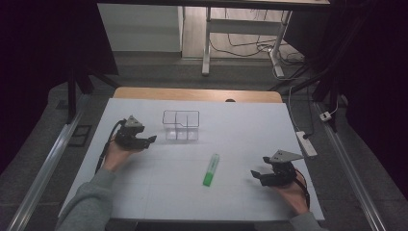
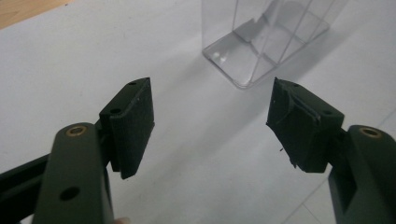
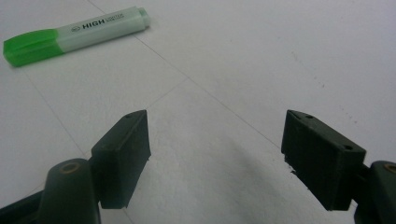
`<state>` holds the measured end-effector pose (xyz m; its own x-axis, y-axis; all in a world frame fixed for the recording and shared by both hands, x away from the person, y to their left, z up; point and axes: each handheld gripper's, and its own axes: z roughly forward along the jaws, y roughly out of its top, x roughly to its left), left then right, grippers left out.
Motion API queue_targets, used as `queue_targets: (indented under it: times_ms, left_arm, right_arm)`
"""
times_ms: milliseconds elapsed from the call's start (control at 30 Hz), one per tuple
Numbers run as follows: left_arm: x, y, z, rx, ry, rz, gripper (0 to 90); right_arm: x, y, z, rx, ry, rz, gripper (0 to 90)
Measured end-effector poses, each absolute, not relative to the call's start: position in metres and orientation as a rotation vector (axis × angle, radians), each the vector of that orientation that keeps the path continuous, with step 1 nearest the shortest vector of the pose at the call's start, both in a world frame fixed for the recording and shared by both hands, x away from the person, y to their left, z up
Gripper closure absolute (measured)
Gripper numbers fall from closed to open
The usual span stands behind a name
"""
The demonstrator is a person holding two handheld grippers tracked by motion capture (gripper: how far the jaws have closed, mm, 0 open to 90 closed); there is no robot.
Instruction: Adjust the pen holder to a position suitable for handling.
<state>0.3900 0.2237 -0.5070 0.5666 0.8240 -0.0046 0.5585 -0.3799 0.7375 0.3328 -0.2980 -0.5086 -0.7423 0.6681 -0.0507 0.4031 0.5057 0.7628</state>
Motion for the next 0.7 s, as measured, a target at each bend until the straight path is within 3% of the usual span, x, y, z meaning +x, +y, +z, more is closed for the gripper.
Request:
queue_targets:
  times_ms: [333, 700]
  left_arm:
    - [0.406, 0.216, -0.509, 2.097, 1.093, 0.483, 36.0]
    - [0.418, 0.209, -0.511, 2.088, 1.083, 0.507, 52.1]
  right_arm:
    - [0.332, -0.298, -0.509, 0.893, 2.411, 1.091, 23.4]
    - [0.333, -0.298, -0.510, 0.900, 2.415, 1.077, 23.4]
